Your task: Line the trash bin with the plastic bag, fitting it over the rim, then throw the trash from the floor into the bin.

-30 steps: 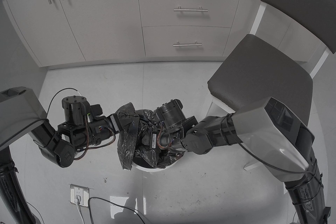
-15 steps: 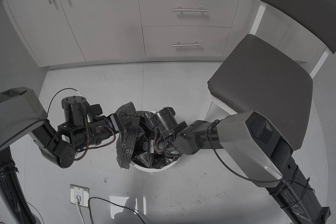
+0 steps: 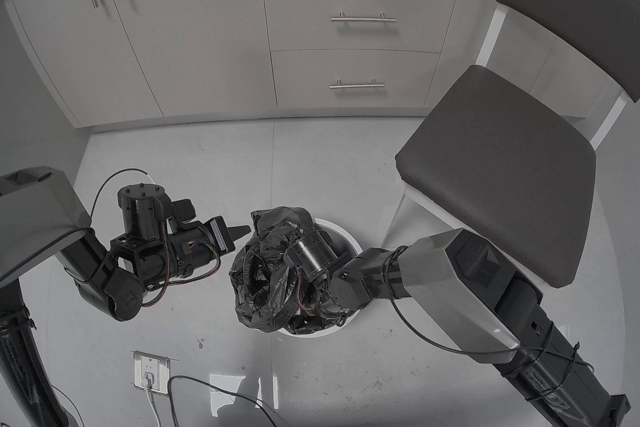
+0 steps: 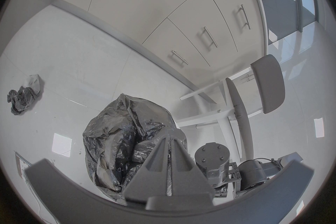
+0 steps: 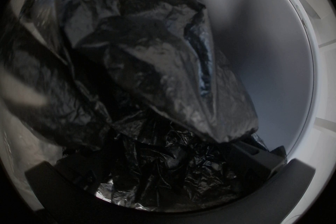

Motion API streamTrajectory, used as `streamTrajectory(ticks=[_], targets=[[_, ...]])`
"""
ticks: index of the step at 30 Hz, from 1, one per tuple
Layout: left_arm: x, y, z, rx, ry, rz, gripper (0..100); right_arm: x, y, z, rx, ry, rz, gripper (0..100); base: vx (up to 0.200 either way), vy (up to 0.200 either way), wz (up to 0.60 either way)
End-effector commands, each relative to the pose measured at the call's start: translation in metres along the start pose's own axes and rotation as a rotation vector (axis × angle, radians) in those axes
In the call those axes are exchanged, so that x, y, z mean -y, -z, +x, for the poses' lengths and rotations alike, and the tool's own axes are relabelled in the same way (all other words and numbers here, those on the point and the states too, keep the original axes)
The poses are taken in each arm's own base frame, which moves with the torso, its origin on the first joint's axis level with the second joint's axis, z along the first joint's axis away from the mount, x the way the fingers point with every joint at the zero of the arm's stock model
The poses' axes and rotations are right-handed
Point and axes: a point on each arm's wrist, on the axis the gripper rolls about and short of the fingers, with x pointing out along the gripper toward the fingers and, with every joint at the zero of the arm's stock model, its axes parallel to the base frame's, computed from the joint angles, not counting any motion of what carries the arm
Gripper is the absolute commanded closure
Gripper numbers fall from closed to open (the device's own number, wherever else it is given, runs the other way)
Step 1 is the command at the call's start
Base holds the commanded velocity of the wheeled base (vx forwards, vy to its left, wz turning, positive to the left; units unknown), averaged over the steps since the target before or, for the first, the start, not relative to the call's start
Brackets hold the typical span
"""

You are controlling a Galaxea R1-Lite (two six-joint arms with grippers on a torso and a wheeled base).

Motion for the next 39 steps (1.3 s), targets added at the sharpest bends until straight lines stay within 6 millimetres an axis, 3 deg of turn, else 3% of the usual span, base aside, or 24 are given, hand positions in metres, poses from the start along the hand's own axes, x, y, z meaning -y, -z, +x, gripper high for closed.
streamTrajectory(ticks=[1, 11, 26, 36, 39], targets=[[0.002, 0.0, 0.0, 0.0, 0.005, 0.002, 100, 0.002, -0.001, -0.008, -0.038, 0.028, -0.003, 0, 0.0, 0.0, 0.0], [0.004, 0.003, 0.001, -0.008, 0.008, -0.01, 100, 0.006, 0.012, -0.009, -0.141, 0.092, -0.02, 0, 0.0, 0.0, 0.0], [0.005, 0.008, 0.002, -0.029, 0.013, -0.016, 100, -0.008, 0.028, -0.013, -0.163, 0.128, -0.086, 0, 0.0, 0.0, 0.0], [0.004, 0.011, 0.001, -0.036, 0.008, -0.018, 100, -0.001, 0.042, 0.006, -0.192, 0.179, -0.237, 0, 0.0, 0.0, 0.0], [0.005, 0.011, 0.001, -0.036, 0.009, -0.017, 100, -0.002, 0.038, 0.003, -0.176, 0.167, -0.278, 0, 0.0, 0.0, 0.0]])
